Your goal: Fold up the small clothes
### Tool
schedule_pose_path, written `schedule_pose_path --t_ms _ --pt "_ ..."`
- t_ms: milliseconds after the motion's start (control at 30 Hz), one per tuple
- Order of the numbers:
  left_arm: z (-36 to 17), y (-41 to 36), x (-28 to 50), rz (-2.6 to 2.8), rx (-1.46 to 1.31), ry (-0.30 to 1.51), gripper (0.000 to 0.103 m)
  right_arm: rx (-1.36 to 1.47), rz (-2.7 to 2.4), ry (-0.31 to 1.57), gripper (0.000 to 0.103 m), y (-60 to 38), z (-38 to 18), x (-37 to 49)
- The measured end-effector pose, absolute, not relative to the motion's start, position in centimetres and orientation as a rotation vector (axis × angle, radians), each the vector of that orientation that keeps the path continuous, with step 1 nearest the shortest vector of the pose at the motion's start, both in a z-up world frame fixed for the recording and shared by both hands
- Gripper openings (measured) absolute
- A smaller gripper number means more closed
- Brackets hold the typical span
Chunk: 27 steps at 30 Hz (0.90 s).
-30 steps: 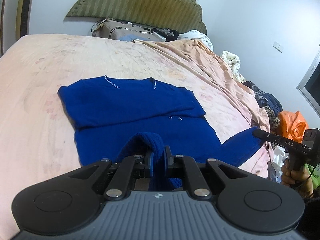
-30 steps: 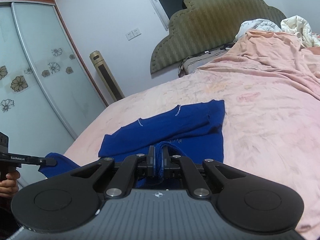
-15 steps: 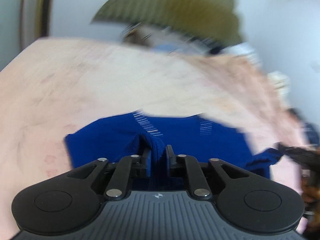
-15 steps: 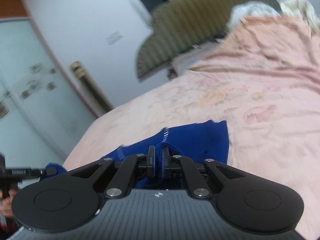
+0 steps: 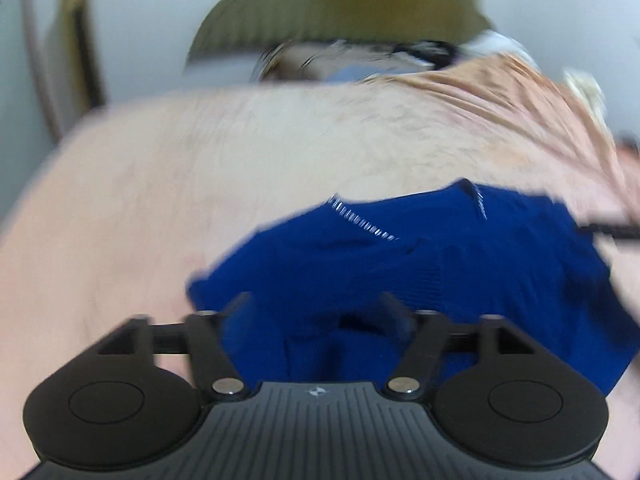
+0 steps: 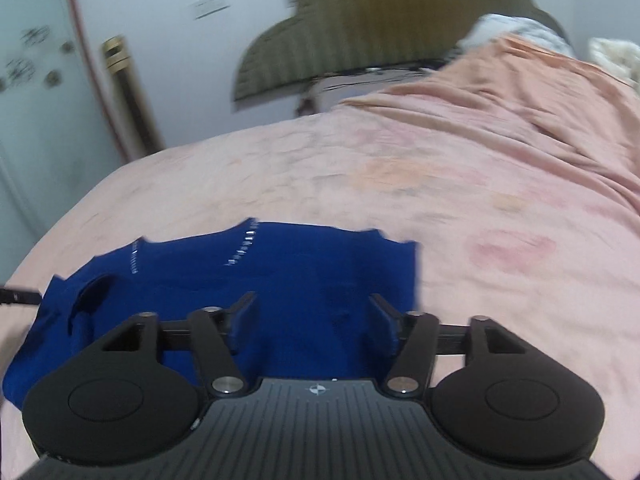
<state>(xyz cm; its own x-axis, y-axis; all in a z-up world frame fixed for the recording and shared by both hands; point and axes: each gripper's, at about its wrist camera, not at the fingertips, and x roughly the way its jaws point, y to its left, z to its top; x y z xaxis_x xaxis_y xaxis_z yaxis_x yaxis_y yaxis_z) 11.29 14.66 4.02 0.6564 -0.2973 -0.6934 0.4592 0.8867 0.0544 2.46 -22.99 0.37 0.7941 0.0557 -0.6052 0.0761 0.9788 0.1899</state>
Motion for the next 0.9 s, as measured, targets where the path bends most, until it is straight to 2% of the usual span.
schedule_pose_path --t_ms 100,233,267,300,333,400,500,567,633,667,700,900 --pt "3.7 12.2 8.8 -0.485 0.518 0.590 0.076 0.133 -0.007 0.680 0.068 -21.6 -0.5 4.8" --pt "1.6 9.9 6.6 -0.579 0.808 0.484 0.076 0.084 0.004 0.711 0.066 -20.9 -1.5 7.1" --pt "1.1 9.4 6.3 -0.600 0.860 0.467 0.076 0.083 0.007 0.719 0.061 -20.8 -1.7 7.4" --pt "0.7 8.9 6.0 -0.623 0.900 0.451 0.076 0.079 0.008 0.726 0.051 -20.7 -1.9 7.7" --pt "0.3 8.4 5.9 -0.639 0.936 0.433 0.076 0.077 0.009 0.730 0.045 -20.5 -1.9 7.8" --pt "-0.9 7.3 6.4 -0.628 1.002 0.403 0.077 0.084 0.005 0.727 0.023 -20.5 -2.0 7.9" --pt "-2.9 6.2 8.1 -0.609 1.069 0.421 0.077 0.101 -0.007 0.719 0.011 -20.7 -1.9 7.7" --pt "-3.2 6.2 8.5 -0.622 1.055 0.407 0.075 0.118 -0.013 0.712 0.009 -20.9 -1.9 7.5" --pt "-2.3 6.4 8.7 -0.637 0.999 0.426 0.048 0.124 -0.023 0.701 0.008 -21.0 -1.8 7.3" --pt "-1.7 6.7 8.9 -0.660 0.942 0.468 0.019 0.125 -0.028 0.695 0.008 -21.0 -1.8 7.2" --pt "-1.0 7.1 9.2 -0.668 0.881 0.500 0.010 0.129 -0.031 0.686 0.007 -21.0 -1.7 7.0" --pt "2.8 10.3 13.1 -0.621 0.509 0.578 0.008 0.172 -0.031 0.613 0.006 -21.3 -0.1 5.8"
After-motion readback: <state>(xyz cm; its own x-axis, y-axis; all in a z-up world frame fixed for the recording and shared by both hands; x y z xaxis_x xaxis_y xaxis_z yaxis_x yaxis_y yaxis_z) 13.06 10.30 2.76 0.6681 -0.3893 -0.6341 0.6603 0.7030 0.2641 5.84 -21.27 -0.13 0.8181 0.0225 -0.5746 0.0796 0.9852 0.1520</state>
